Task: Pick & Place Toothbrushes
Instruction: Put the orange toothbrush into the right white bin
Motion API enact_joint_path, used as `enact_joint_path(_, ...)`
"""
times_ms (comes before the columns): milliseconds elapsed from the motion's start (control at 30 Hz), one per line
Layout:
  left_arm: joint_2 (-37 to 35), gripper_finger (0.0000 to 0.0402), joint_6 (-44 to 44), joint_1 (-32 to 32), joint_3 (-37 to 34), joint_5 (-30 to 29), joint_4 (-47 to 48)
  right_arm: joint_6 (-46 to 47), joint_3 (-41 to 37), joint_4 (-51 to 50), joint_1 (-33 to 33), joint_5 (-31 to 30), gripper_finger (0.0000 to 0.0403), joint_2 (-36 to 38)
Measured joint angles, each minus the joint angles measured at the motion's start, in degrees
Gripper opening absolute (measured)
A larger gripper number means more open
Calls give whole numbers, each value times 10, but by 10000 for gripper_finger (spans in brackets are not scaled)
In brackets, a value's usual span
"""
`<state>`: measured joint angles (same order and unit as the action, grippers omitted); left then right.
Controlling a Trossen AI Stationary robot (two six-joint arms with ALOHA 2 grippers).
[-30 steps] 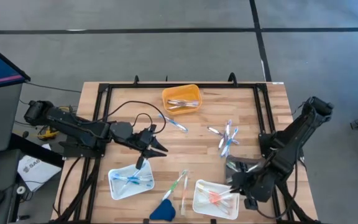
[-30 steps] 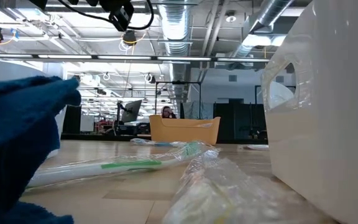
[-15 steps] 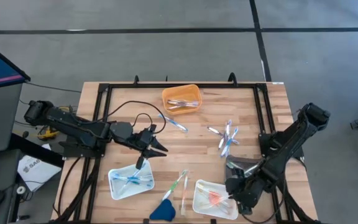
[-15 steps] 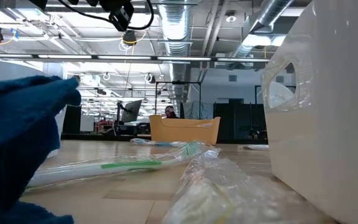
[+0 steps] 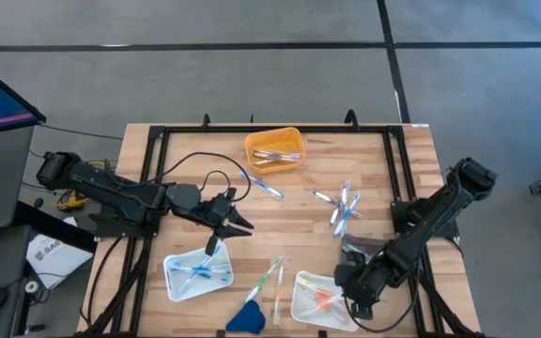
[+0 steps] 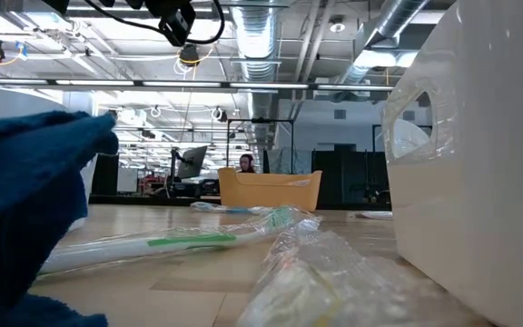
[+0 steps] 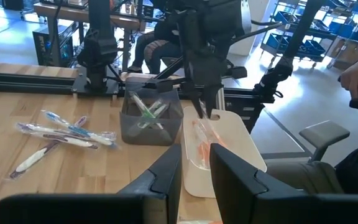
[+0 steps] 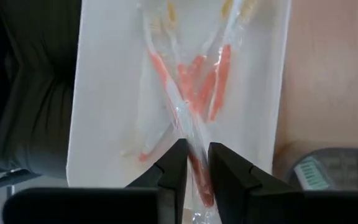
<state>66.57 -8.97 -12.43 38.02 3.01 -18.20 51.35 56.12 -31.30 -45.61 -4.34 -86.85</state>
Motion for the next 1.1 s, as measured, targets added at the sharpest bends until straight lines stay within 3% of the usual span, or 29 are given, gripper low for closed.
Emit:
enact_joint_path(700,0,76,1,0,-3,0,-1,-38,0,5,13,0,59,0)
enact_joint_path(1100,0,76,1,0,-3,0,0,1,17,1,-6,32,51,-2)
